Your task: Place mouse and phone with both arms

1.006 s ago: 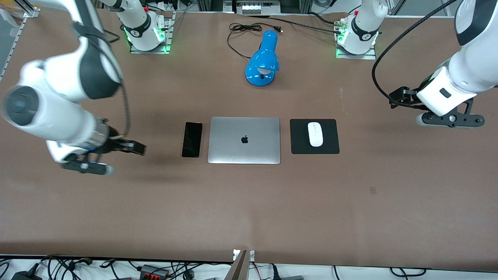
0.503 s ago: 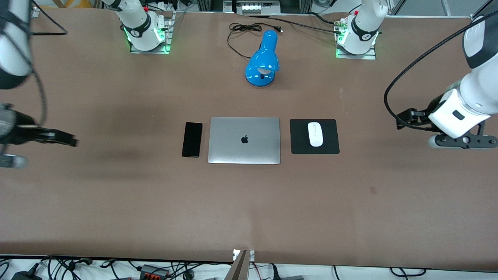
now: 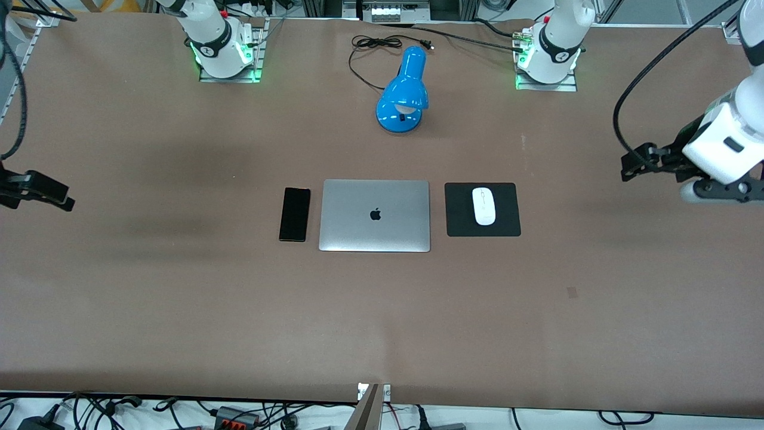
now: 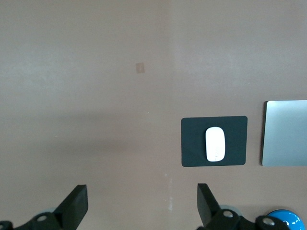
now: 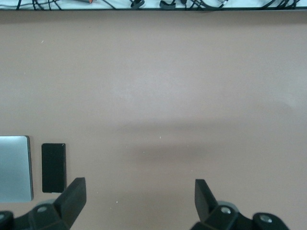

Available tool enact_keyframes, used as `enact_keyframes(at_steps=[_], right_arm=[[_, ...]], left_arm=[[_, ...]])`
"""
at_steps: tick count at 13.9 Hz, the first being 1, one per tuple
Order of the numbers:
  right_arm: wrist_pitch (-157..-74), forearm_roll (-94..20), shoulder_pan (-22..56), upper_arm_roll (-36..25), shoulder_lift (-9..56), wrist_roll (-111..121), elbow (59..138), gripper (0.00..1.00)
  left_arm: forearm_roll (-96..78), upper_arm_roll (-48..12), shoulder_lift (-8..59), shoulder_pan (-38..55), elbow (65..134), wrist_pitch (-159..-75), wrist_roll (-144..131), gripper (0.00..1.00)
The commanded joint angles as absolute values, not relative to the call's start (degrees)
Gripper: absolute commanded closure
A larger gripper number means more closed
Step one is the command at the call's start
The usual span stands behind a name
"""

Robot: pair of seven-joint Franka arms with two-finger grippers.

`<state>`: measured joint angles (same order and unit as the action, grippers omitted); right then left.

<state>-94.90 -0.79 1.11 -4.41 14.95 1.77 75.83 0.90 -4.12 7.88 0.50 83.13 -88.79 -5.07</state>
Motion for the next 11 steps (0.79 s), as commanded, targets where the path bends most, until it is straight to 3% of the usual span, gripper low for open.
enact_keyframes(at_steps=[1, 5, 11], right_arm=[[-97.90, 0.18, 1.76, -4.22, 9.07, 3.08, 84.78, 0.00], [-105.12, 0.18, 1.76, -4.22, -2.09, 2.64, 102.72, 0.00], [-102.30, -0.88, 1.49, -4.04, 0.43, 3.25, 98.18, 0.00]], left_arm=[[-0.79, -4.92, 0.18, -2.90, 94.65, -95.09, 0.15, 0.00], [-0.09, -7.12, -0.61, -2.90, 94.57, -93.08, -4.62, 0.00], [-0.61, -8.00, -1.32, -3.60, 94.57, -92.37, -1.76, 0.00]])
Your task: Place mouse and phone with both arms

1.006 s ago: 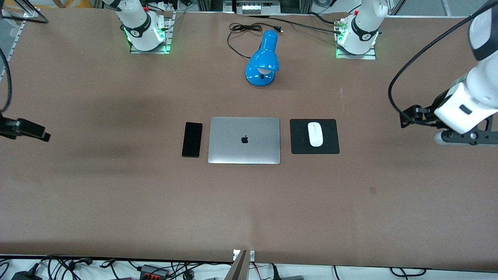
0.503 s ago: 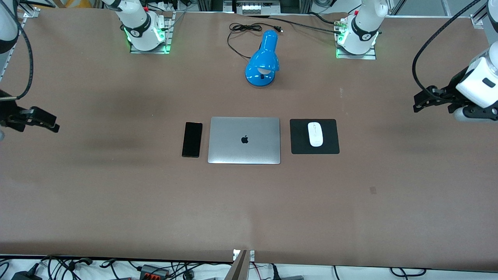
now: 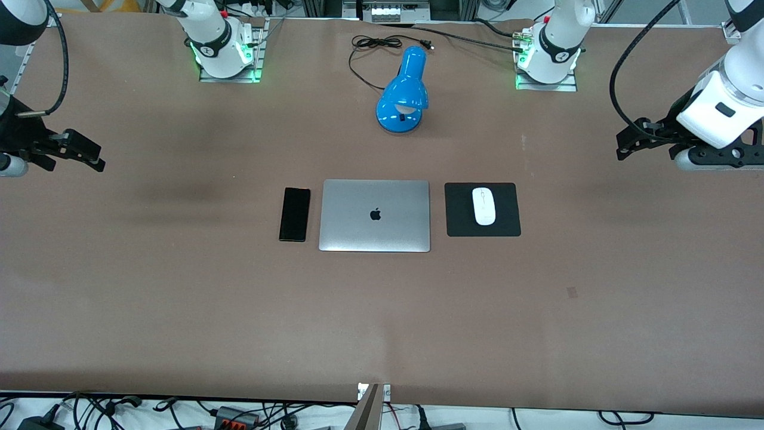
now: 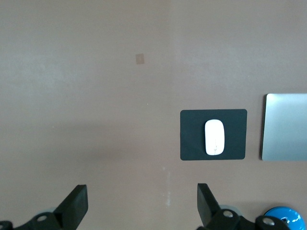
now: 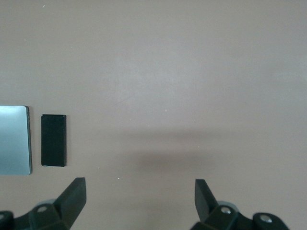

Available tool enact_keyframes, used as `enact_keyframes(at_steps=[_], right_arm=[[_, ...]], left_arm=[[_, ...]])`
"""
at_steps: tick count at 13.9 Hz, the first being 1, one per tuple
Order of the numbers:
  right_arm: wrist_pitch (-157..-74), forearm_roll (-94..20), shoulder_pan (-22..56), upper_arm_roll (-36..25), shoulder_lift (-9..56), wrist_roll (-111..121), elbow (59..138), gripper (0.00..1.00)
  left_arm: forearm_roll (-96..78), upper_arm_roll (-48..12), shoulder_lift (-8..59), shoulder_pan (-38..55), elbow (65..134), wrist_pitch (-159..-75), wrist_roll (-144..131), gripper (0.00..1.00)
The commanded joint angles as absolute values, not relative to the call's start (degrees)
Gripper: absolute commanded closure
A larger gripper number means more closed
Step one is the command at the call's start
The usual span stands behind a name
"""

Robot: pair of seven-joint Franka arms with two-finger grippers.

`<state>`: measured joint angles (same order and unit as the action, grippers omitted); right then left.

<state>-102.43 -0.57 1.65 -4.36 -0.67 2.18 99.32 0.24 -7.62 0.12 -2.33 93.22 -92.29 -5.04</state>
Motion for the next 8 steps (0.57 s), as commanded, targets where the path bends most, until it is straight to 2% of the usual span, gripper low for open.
enact_keyframes(at_steps=[1, 8], right_arm=[[-102.22, -0.88, 1.67, -4.04, 0.44, 3.43, 97.48, 0.00], [-101.25, -0.79, 1.58, -4.04, 0.35, 2.11, 97.29, 0.00]], left_arm=[[-0.62, -8.09, -1.32, -3.52, 94.48, -92.37, -1.93, 0.00], [-0.53, -8.17, -1.06, -3.52, 94.04, -92.46, -1.85, 0.00]])
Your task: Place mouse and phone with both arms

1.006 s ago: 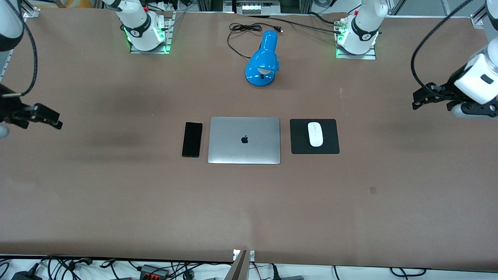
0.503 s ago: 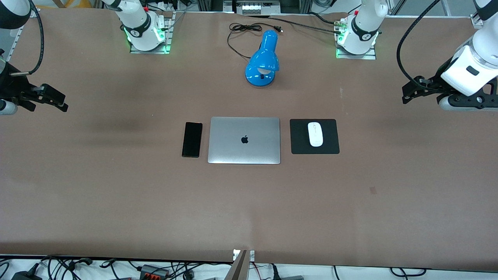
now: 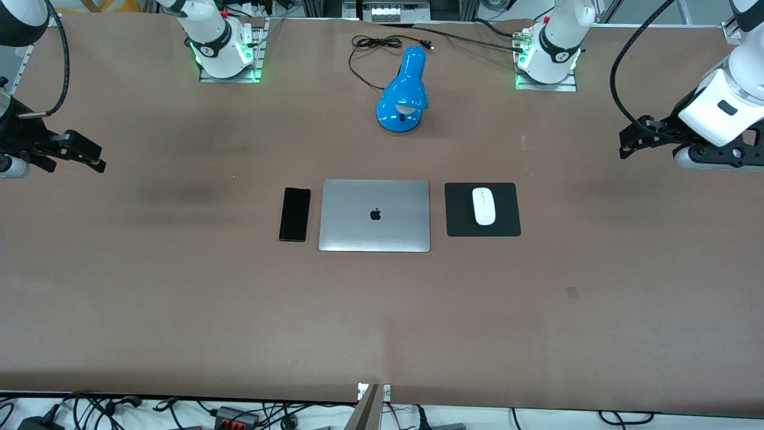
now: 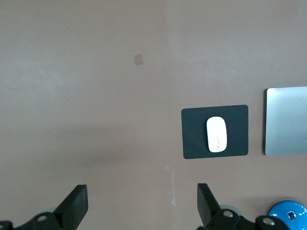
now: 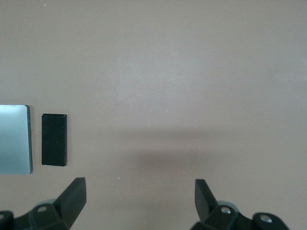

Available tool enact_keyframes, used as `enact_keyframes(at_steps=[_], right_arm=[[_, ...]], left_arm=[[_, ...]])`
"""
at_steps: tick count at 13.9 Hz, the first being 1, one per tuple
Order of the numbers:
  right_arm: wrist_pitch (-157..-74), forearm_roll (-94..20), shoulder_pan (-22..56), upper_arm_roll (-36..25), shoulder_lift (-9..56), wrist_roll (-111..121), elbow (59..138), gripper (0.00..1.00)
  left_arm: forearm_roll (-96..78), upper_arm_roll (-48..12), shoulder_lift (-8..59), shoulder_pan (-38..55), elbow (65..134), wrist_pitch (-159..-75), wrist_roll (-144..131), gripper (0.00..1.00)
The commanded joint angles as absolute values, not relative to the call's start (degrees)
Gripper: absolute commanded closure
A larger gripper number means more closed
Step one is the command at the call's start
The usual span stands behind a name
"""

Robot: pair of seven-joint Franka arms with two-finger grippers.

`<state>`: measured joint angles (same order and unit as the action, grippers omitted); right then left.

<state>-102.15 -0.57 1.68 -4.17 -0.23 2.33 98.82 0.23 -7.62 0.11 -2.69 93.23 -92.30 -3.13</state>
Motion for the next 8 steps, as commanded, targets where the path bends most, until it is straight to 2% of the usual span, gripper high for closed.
enact_keyframes(at_steps=[1, 8], right_arm=[[-101.34, -0.79, 1.58, -4.04, 0.35, 2.11, 97.29, 0.00], [-101.52, -0.18, -1.06, -2.02, -0.26, 2.02, 97.64, 0.00]], left_arm=[[-0.53, -8.17, -1.05, -3.52, 94.04, -92.46, -1.85, 0.00], [-0.62, -8.26, -0.88, -3.34, 93.96, -92.55, -1.85, 0.00]])
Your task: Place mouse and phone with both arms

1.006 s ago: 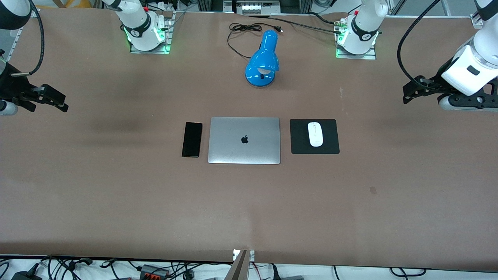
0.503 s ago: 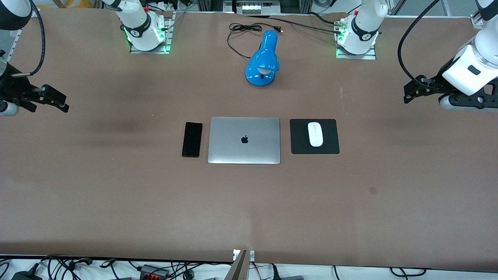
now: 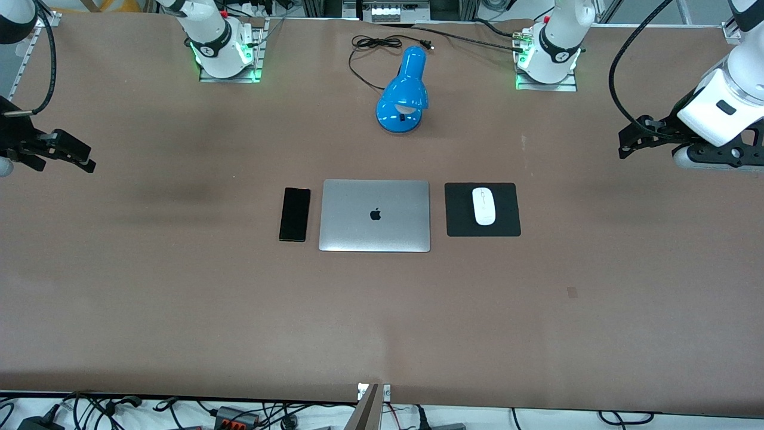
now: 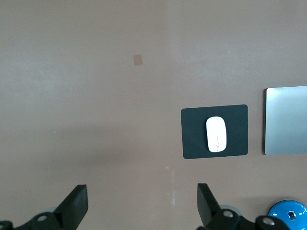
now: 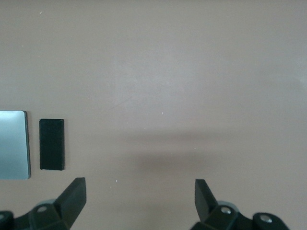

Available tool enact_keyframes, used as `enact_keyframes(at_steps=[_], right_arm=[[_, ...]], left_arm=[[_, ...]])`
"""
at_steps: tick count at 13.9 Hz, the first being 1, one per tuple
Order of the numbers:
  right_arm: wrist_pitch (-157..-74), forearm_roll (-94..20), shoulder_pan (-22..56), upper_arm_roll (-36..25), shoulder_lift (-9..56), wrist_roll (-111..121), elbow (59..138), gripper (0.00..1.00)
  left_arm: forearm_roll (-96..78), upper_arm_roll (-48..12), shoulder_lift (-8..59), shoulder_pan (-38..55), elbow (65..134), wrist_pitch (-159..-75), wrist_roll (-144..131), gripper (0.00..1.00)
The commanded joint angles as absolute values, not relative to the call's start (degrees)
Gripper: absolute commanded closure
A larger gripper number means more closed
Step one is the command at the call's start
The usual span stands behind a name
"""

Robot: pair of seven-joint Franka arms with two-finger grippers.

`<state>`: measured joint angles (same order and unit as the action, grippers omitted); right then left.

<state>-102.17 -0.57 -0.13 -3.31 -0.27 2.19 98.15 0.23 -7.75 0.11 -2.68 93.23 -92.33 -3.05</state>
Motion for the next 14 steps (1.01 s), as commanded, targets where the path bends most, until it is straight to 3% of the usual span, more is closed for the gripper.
enact_keyframes(at_steps=[1, 14], right_arm=[[-101.34, -0.18, -1.05, -2.02, -0.35, 2.11, 97.73, 0.00], [-99.93, -0.09, -0.97, -2.02, -0.79, 2.46, 97.73, 0.00]], left_arm=[[-0.62, -8.26, -0.88, -3.43, 93.96, -92.55, -1.85, 0.00], [-0.62, -8.17, -0.88, -3.43, 93.96, -92.55, -1.85, 0.00]])
